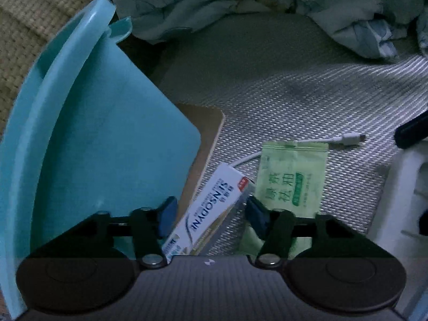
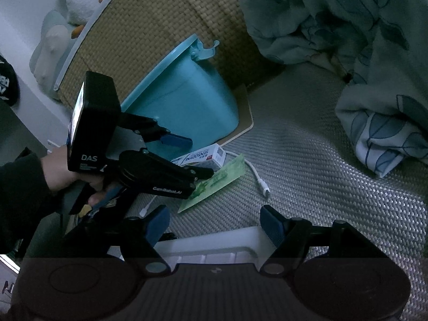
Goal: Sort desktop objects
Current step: 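Close the left gripper on the toothpaste box, then lift the toothpaste box with the left gripper and lower it into the bin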
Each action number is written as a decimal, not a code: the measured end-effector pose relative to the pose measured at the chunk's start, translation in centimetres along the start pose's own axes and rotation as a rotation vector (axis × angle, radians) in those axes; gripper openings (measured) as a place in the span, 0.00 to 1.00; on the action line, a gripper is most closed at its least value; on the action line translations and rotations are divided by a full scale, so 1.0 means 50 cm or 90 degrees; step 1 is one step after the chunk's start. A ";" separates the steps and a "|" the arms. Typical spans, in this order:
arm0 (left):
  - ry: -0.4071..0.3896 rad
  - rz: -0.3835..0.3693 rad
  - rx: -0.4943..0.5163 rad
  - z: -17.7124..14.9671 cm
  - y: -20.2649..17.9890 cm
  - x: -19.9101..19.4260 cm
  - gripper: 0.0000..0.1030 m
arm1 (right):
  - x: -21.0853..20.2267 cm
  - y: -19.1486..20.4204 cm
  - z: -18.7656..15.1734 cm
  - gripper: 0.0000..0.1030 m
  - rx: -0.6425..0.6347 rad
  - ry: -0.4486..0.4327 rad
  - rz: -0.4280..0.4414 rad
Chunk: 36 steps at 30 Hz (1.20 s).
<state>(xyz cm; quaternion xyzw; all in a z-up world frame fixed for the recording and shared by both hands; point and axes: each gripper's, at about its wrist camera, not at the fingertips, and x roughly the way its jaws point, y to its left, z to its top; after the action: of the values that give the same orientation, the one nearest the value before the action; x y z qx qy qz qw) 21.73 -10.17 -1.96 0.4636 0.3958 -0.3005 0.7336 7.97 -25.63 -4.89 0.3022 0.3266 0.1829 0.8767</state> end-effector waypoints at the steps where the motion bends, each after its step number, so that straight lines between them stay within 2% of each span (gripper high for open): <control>1: -0.003 -0.001 0.005 -0.004 0.000 -0.004 0.47 | 0.000 0.000 0.000 0.76 0.000 0.000 0.000; 4: -0.012 -0.004 0.022 -0.016 -0.001 -0.017 0.39 | -0.001 0.001 0.000 0.76 -0.002 0.000 0.000; 10: -0.030 -0.001 0.037 -0.041 -0.009 -0.044 0.34 | -0.002 0.000 0.002 0.76 0.000 -0.001 -0.001; 12: -0.045 0.018 0.045 -0.050 -0.014 -0.055 0.33 | -0.002 0.000 0.002 0.76 0.000 -0.001 -0.001; 20: -0.107 0.026 0.048 -0.062 -0.040 -0.121 0.33 | -0.010 -0.005 0.008 0.76 0.010 -0.019 -0.009; 22: -0.139 0.051 0.040 -0.064 -0.047 -0.146 0.33 | -0.009 -0.008 0.009 0.76 0.016 -0.015 -0.011; 28: -0.241 0.076 -0.015 -0.077 -0.062 -0.247 0.33 | -0.008 0.005 0.004 0.76 -0.010 -0.015 -0.008; 31: -0.283 0.076 -0.077 -0.076 -0.048 -0.291 0.33 | -0.007 0.008 0.003 0.76 -0.019 -0.015 -0.008; 36: -0.325 0.091 -0.151 -0.070 -0.006 -0.351 0.33 | -0.006 0.008 0.003 0.76 -0.018 -0.016 -0.008</control>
<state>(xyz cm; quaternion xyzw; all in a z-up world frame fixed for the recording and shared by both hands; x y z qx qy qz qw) 11.54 -5.79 12.09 0.3107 0.1973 -0.3066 0.8778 7.81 -25.53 -4.40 0.2901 0.3151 0.1778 0.8859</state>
